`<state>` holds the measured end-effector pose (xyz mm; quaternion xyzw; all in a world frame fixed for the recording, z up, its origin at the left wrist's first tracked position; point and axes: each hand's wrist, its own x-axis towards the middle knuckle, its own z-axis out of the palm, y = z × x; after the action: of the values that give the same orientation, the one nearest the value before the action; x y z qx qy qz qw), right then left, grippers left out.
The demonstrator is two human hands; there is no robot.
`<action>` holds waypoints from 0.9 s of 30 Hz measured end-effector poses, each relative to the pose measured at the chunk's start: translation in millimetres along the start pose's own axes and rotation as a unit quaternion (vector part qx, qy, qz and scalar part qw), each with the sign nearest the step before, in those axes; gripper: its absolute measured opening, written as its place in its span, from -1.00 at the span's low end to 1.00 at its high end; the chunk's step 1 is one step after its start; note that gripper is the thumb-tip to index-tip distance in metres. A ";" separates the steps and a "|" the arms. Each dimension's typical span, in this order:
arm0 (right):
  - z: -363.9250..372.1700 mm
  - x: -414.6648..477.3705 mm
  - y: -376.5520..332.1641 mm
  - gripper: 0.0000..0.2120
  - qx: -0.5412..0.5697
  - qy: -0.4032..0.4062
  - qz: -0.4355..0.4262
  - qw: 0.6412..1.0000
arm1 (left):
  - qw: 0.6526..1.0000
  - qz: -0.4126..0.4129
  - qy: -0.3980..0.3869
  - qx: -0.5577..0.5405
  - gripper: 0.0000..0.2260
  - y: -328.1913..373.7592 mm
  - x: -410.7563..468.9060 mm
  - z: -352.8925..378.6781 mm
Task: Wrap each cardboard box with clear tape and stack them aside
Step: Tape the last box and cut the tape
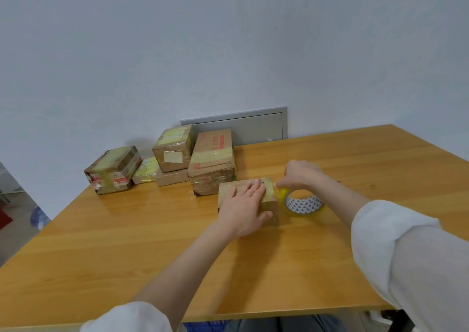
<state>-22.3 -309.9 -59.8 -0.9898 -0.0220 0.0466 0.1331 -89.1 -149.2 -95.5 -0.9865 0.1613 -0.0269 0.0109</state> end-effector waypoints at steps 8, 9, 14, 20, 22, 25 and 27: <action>-14.4 -7.9 28.0 -0.32 0.142 -0.072 -0.085 0.984 | 0.991 -0.111 -0.059 -0.036 -0.18 -9.7 4.1 -7.8; -16.1 -9.5 34.5 -0.30 0.149 -0.083 -0.097 0.981 | 0.990 -0.109 -0.074 -0.045 -0.18 -11.1 4.8 -10.9; -8.6 -10.5 58.2 -0.30 0.133 -0.082 -0.115 0.981 | 0.994 -0.061 -0.086 0.010 -0.05 -11.6 23.2 -34.8; 1.8 -8.6 63.1 -0.36 0.147 -0.013 -0.122 0.981 | 0.996 -0.004 -0.094 0.006 -0.02 14.5 48.0 -36.9; -8.8 -10.1 62.5 -0.37 0.187 0.029 -0.128 0.974 | 0.997 -0.008 -0.054 -0.062 -0.03 9.7 50.2 -43.0; -51.6 -16.3 52.3 -0.42 0.326 0.125 -0.142 0.926 | 0.961 -0.004 0.017 -0.276 -0.05 -3.6 49.9 -57.8; -78.6 -22.7 41.4 -0.47 0.428 0.129 -0.165 0.879 | 0.893 -0.003 0.038 -0.448 -0.08 -14.3 44.3 -60.3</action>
<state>-35.8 -371.6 6.6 -0.8155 -0.1453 -0.0995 0.5514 -46.1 -150.5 -32.7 -0.8854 0.1531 0.0110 -0.4387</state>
